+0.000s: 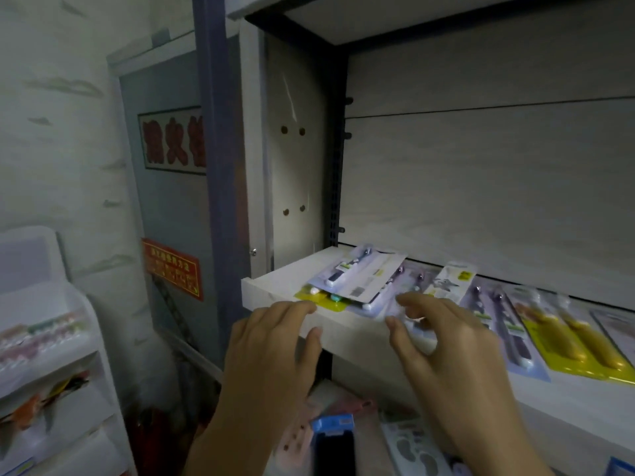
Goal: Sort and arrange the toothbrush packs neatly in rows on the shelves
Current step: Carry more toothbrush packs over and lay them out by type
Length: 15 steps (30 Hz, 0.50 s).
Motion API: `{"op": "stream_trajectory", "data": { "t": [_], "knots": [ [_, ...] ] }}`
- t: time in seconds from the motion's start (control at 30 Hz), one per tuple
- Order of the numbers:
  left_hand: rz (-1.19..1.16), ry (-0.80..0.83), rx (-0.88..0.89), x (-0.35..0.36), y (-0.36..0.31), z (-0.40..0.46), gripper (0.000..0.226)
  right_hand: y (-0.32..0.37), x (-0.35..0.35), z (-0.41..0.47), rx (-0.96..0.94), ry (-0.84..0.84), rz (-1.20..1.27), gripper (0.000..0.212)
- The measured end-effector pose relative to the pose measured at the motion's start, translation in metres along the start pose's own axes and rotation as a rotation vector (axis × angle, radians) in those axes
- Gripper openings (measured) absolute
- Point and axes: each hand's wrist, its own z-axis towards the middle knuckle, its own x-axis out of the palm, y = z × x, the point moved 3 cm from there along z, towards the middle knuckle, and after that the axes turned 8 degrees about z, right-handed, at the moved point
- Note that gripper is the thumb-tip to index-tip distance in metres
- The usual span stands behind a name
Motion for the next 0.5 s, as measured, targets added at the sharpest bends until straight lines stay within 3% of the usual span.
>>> {"op": "stream_trajectory", "data": {
  "t": [0.27, 0.5],
  "knots": [
    [-0.051, 0.055, 0.063, 0.033, 0.013, 0.066, 0.030, -0.011, 0.042, 0.041, -0.012, -0.042, -0.081, 0.024],
    [-0.085, 0.094, 0.127, 0.058, 0.021, 0.106, 0.034, -0.012, 0.070, 0.063, 0.064, 0.047, -0.231, 0.031]
  ]
}}
